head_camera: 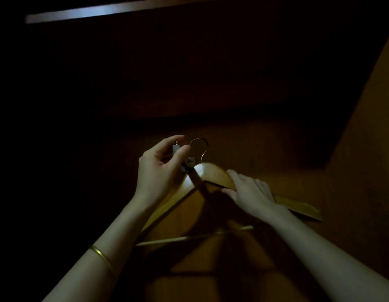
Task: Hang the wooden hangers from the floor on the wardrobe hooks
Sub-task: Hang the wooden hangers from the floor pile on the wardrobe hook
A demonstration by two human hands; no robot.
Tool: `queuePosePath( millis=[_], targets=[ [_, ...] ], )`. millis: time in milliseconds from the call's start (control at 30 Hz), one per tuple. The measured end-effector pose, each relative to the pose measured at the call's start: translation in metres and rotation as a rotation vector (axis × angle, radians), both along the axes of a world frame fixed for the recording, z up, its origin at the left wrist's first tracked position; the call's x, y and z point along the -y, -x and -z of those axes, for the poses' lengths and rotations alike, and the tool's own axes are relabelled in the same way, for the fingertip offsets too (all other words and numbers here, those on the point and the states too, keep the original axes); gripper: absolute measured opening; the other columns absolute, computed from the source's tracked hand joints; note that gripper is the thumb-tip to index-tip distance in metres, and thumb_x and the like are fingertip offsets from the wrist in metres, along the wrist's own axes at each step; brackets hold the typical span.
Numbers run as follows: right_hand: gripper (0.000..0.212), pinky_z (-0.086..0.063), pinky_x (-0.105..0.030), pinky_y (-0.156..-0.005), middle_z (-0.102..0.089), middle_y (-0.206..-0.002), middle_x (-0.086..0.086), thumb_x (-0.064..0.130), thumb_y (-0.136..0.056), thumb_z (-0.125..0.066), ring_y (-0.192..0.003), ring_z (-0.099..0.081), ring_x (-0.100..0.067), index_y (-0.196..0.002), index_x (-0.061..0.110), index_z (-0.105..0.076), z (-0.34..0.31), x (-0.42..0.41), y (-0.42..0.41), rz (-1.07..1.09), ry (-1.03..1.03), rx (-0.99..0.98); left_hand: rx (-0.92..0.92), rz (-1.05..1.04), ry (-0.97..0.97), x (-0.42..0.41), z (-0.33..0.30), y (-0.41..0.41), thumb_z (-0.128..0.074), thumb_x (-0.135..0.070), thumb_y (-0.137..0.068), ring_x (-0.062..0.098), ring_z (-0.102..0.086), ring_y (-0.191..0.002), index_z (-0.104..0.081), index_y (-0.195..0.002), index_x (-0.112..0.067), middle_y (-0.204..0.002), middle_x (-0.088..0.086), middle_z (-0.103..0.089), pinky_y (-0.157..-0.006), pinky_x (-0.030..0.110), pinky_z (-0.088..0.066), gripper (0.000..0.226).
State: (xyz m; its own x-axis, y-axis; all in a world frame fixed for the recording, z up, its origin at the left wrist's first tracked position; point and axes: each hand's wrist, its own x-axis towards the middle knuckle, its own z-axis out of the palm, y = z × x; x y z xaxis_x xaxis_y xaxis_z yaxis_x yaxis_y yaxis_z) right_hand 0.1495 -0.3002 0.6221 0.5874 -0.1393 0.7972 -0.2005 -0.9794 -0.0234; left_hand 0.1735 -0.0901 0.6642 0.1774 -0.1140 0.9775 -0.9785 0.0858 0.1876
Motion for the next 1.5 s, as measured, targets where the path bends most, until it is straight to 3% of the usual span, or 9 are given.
queuePosePath(
  millis=[100,267,567,767,1000,1067,1167,1267,1500],
  targets=[
    [0.055,-0.045,-0.044,-0.092,-0.052,-0.131,-0.005,0.048,-0.093,-0.039,-0.115,-0.054,-0.03,-0.14,0.024,-0.023,-0.002,0.004,-0.026,-0.031,-0.05,-0.018,-0.003,0.085,-0.086,-0.008,-0.002,-0.003,-0.048,-0.035,-0.081,-0.006,-0.06,-0.096,-0.056,-0.111,-0.028,-0.103,-0.014,-0.061,-0.076,0.007,-0.047,0.032],
    [0.055,-0.044,-0.041,-0.09,-0.052,-0.13,-0.004,0.048,-0.093,-0.04,-0.113,-0.054,-0.028,-0.14,0.024,-0.024,0.004,0.012,-0.05,-0.067,-0.071,-0.069,-0.005,0.181,-0.22,-0.015,-0.007,-0.008,-0.042,-0.026,-0.085,-0.006,-0.06,-0.098,-0.054,-0.112,-0.026,-0.105,-0.013,-0.062,-0.075,0.008,-0.047,0.03],
    [0.055,-0.04,-0.032,-0.08,-0.046,-0.135,-0.003,0.034,-0.095,-0.04,-0.111,-0.052,-0.025,-0.144,0.025,-0.017,0.026,0.019,-0.062,-0.166,-0.023,-0.129,0.01,0.174,-0.192,-0.011,-0.004,-0.012,-0.043,-0.02,-0.089,-0.009,-0.056,-0.103,-0.053,-0.114,-0.025,-0.111,-0.014,-0.059,-0.076,0.005,-0.044,0.028],
    [0.062,-0.041,-0.035,-0.095,-0.041,-0.138,-0.003,0.028,-0.094,-0.043,-0.119,-0.045,-0.024,-0.147,0.026,-0.01,0.034,0.018,-0.063,-0.151,-0.091,-0.218,0.005,0.15,-0.202,-0.011,-0.005,-0.012,-0.042,-0.033,-0.082,-0.013,-0.053,-0.104,-0.051,-0.116,-0.027,-0.113,-0.017,-0.056,-0.077,0.004,-0.043,0.036],
    [0.061,-0.033,-0.043,-0.105,-0.039,-0.142,-0.008,0.012,-0.095,-0.04,-0.129,-0.036,-0.027,-0.147,0.021,-0.011,0.035,0.004,-0.05,-0.132,-0.18,-0.238,-0.029,0.081,-0.148,-0.008,0.006,-0.005,-0.042,-0.021,-0.094,-0.005,-0.051,-0.11,-0.044,-0.131,-0.02,-0.124,-0.006,-0.052,-0.082,0.005,-0.044,0.037],
    [0.065,-0.032,-0.045,-0.109,-0.033,-0.146,-0.007,0.011,-0.093,-0.044,-0.133,-0.031,-0.027,-0.148,0.02,-0.009,0.036,0.0,-0.042,-0.104,-0.174,-0.24,-0.054,0.048,-0.127,-0.004,0.018,-0.003,-0.046,-0.023,-0.093,-0.009,-0.049,-0.111,-0.037,-0.136,-0.023,-0.122,-0.014,-0.048,-0.083,0.006,-0.044,0.044],
    [0.064,-0.024,-0.046,-0.114,-0.025,-0.151,-0.005,0.028,-0.094,-0.045,-0.14,-0.021,-0.025,-0.147,0.017,-0.012,0.039,-0.005,-0.02,-0.09,-0.114,-0.179,-0.07,-0.194,-0.112,-0.002,0.05,-0.008,-0.052,-0.034,-0.089,0.002,-0.037,-0.126,-0.029,-0.139,-0.027,-0.134,-0.011,-0.041,-0.1,0.02,-0.033,0.055],
    [0.057,-0.023,-0.042,-0.113,-0.03,-0.149,-0.003,0.033,-0.094,-0.044,-0.139,-0.021,-0.024,-0.144,0.015,-0.023,0.049,-0.015,0.007,-0.07,-0.033,-0.173,-0.028,-0.419,-0.301,0.0,0.092,-0.009,-0.052,-0.039,-0.088,0.01,-0.033,-0.13,-0.029,-0.139,-0.022,-0.142,-0.001,-0.037,-0.101,0.023,-0.031,0.059],
    [0.044,-0.019,-0.046,-0.114,-0.038,-0.146,0.002,0.036,-0.097,-0.037,-0.139,-0.021,-0.023,-0.138,0.022,-0.035,0.122,-0.026,0.074,-0.087,-0.136,-0.289,-0.133,-0.372,-0.555,0.013,0.181,0.014,-0.051,-0.041,-0.089,0.011,-0.036,-0.13,-0.039,-0.133,-0.018,-0.138,0.0,-0.045,-0.105,0.027,-0.032,0.051]
  ],
)
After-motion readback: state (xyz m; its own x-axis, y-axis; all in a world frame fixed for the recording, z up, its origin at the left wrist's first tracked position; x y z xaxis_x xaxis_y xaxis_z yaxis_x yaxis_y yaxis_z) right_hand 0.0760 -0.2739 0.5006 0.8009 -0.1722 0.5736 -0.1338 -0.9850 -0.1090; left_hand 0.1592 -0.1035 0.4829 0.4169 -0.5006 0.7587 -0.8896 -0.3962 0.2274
